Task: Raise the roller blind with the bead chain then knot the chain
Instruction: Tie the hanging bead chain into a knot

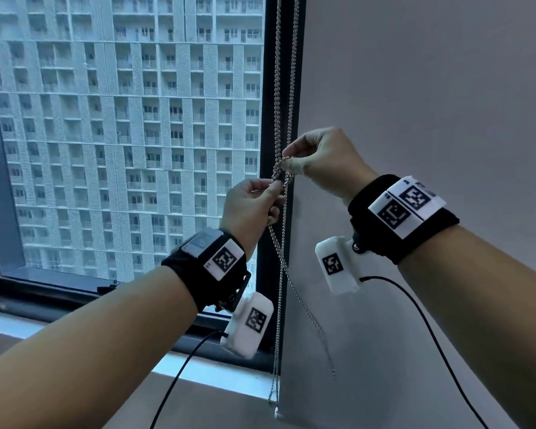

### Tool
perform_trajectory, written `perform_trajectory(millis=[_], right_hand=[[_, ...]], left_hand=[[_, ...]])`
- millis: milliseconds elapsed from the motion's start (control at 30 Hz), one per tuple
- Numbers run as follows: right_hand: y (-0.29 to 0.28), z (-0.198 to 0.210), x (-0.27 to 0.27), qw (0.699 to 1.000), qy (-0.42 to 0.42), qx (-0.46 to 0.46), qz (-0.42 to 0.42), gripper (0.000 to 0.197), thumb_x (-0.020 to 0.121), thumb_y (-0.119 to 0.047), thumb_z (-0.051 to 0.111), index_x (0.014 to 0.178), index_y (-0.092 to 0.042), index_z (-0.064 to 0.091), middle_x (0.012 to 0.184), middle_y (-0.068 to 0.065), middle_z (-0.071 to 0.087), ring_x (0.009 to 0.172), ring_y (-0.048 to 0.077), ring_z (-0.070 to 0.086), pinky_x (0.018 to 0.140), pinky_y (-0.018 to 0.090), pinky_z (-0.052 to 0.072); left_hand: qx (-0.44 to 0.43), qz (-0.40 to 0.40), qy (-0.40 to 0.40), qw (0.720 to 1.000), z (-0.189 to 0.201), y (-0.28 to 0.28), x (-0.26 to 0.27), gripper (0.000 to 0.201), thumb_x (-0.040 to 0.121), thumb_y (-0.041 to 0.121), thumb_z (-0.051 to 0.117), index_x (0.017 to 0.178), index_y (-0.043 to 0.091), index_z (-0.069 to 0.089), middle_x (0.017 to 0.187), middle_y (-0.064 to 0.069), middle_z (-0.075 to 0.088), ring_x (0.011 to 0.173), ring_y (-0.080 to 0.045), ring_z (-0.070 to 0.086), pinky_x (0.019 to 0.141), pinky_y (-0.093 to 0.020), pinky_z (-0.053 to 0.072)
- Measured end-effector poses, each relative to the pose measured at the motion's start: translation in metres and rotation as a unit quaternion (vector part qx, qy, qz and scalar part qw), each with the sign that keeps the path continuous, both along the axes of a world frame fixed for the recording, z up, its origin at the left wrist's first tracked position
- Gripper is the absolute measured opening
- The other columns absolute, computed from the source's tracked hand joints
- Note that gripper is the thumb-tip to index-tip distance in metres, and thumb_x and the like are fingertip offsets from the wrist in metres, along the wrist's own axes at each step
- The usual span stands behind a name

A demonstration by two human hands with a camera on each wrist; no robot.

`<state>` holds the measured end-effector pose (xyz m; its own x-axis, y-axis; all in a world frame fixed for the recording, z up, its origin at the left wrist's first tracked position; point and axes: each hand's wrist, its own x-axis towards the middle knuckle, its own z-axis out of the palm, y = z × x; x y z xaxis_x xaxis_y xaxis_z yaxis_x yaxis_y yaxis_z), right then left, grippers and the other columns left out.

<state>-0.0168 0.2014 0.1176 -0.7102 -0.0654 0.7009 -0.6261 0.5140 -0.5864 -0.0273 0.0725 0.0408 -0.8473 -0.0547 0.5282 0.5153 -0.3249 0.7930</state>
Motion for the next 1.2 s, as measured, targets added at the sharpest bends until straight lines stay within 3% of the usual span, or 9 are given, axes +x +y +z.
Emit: perform_trajectory(millis=[200, 433, 567, 700, 1033, 1200], right_hand=[[0.002, 0.009, 0.010, 0.999, -0.012, 0.023, 0.032, 0.017, 0.077, 0.004, 0.073, 0.087, -0.010, 0.071, 0.082, 0.010, 0.073, 0.069, 0.012, 0.064, 0.068, 0.023, 0.051], [0.001, 0.007, 0.005, 0.998, 0.060, 0.027, 0.004, 0.025, 0.070, -0.005, 0.085, 0.080, -0.020, 0.068, 0.075, 0.003, 0.073, 0.068, 0.013, 0.069, 0.069, 0.027, 0.058], [0.001, 0.006, 0.003, 0.996, 0.084, 0.019, 0.012, 0.031, 0.066, -0.004, 0.087, 0.075, -0.024, 0.064, 0.073, 0.001, 0.070, 0.066, 0.012, 0.066, 0.066, 0.024, 0.056], [0.000, 0.002, 0.001, 0.996, 0.090, 0.020, 0.014, 0.033, 0.064, -0.001, 0.087, 0.072, -0.023, 0.063, 0.074, 0.001, 0.070, 0.067, 0.012, 0.064, 0.068, 0.025, 0.058], [0.001, -0.006, -0.005, 0.999, 0.032, -0.019, 0.013, 0.033, 0.066, -0.009, 0.089, 0.077, -0.018, 0.060, 0.071, 0.002, 0.068, 0.059, 0.011, 0.062, 0.059, 0.024, 0.052], [0.001, -0.012, -0.005, 0.994, -0.091, 0.028, 0.047, 0.033, 0.069, -0.014, 0.088, 0.085, 0.004, 0.066, 0.068, 0.009, 0.064, 0.057, 0.016, 0.058, 0.056, 0.030, 0.050]], left_hand=[[0.002, 0.007, 0.005, 1.000, -0.017, 0.006, 0.001, 0.011, 0.089, 0.009, 0.060, 0.086, 0.006, 0.050, 0.065, -0.009, 0.064, 0.043, -0.008, 0.047, 0.045, -0.020, 0.037], [-0.017, -0.020, 0.020, 0.999, -0.024, 0.010, 0.006, 0.014, 0.093, 0.011, 0.055, 0.080, 0.009, 0.060, 0.056, -0.006, 0.059, 0.044, -0.012, 0.036, 0.046, -0.022, 0.029], [-0.023, -0.016, 0.022, 0.999, -0.030, 0.012, 0.009, 0.018, 0.094, 0.016, 0.053, 0.094, 0.005, 0.067, 0.055, -0.004, 0.046, 0.042, -0.006, 0.036, 0.042, -0.018, 0.026], [-0.057, -0.010, 0.011, 0.998, -0.040, 0.011, 0.008, 0.017, 0.093, 0.018, 0.055, 0.090, 0.008, 0.069, 0.053, -0.002, 0.050, 0.042, -0.007, 0.038, 0.042, -0.019, 0.027], [-0.067, -0.037, -0.007, 0.997, -0.050, 0.009, 0.008, 0.021, 0.094, 0.015, 0.053, 0.093, -0.002, 0.066, 0.056, -0.007, 0.061, 0.046, -0.019, 0.046, 0.049, -0.028, 0.041], [-0.065, -0.045, -0.011, 0.997, -0.051, 0.009, 0.008, 0.020, 0.095, 0.015, 0.053, 0.093, 0.000, 0.065, 0.056, -0.006, 0.063, 0.047, -0.018, 0.051, 0.054, -0.031, 0.048]])
